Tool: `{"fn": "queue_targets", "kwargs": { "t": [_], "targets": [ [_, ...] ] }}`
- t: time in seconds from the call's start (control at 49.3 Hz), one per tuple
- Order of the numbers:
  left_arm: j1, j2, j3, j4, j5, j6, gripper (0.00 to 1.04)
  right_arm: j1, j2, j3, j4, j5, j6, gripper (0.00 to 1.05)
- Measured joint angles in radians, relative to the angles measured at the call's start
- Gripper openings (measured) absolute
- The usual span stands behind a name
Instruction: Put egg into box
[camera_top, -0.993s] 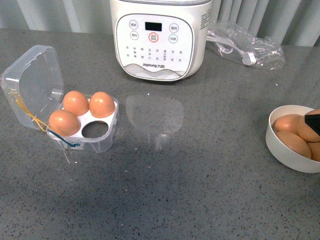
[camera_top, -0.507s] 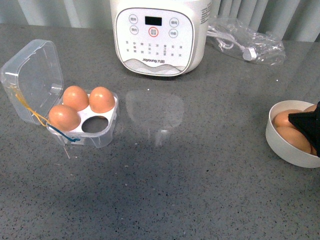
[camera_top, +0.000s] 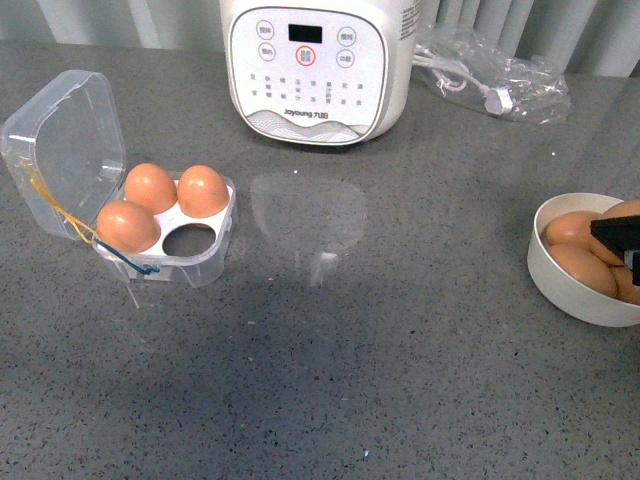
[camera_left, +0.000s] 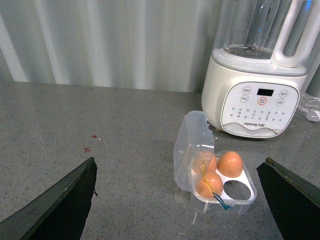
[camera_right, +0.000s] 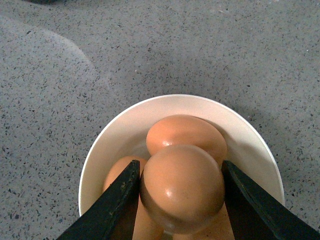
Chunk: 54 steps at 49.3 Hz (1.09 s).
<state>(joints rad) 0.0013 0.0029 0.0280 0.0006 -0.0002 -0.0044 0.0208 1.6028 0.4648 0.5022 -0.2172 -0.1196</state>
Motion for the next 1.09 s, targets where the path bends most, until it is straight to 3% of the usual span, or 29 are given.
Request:
{"fn": "queue_targets", "kwargs": {
  "t": [0.081, 0.365, 0.527, 0.649, 0.851, 1.095],
  "targets": [
    [0.000, 0.000, 0.000, 0.000, 0.000, 0.000, 0.98, -0.003, 0.001, 0.000, 0.008, -0.002, 0.003, 0.41],
    [0.000, 0.000, 0.000, 0.000, 0.000, 0.000, 0.98, -0.005, -0.107, -0.008, -0.023, 0.018, -0.055, 0.41],
    [0.000, 0.000, 0.000, 0.000, 0.000, 0.000, 0.98, 0.019, -0.208, 0.090, -0.099, -0.075, -0.052, 0.41],
    [0.000, 0.000, 0.000, 0.000, 0.000, 0.000, 0.98, 0.091, -0.158, 0.211, -0.068, -0.211, -0.006, 0.41],
    [0.000, 0.000, 0.000, 0.000, 0.000, 0.000, 0.98, 0.272, 0.097, 0.447, -0.110, -0.311, -0.023, 0.41],
    [0.000, 0.000, 0.000, 0.000, 0.000, 0.000, 0.98, 0.428, 0.255, 0.625, -0.168, -0.413, -0.016, 0.41]
  ]
}}
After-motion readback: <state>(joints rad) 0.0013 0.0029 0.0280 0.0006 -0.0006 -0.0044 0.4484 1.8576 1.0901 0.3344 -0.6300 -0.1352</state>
